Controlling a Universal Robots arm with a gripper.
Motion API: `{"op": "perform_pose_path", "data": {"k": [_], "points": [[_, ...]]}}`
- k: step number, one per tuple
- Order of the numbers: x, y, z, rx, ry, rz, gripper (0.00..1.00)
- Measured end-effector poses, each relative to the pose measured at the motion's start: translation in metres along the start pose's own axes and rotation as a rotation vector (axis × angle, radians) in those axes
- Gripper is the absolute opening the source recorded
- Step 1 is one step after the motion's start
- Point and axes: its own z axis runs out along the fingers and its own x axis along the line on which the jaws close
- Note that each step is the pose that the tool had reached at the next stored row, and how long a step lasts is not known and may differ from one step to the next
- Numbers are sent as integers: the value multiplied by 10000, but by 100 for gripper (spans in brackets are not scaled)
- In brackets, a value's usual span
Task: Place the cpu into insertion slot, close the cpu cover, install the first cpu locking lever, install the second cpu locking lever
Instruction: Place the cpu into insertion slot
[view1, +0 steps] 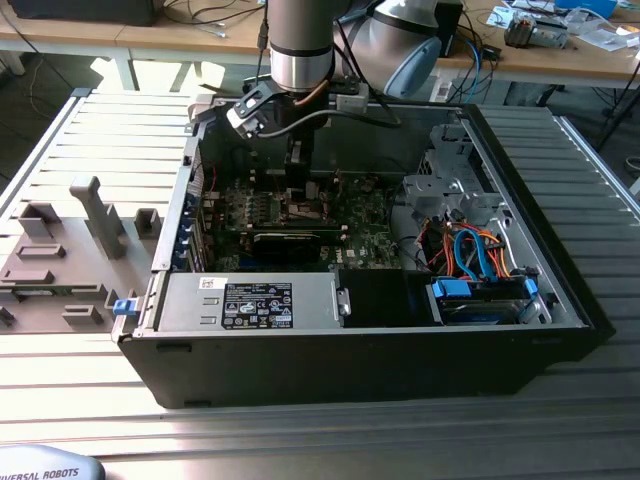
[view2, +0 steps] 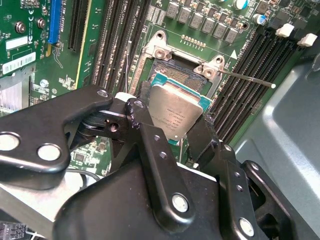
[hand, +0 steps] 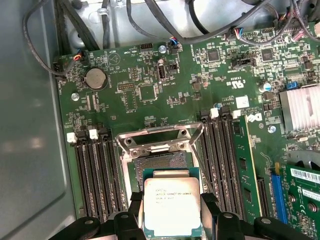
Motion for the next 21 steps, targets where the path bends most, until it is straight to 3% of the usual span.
{"op": "perform_pose_path", "data": {"k": [21], "points": [[0,0,3,13,-10,198,54]]}}
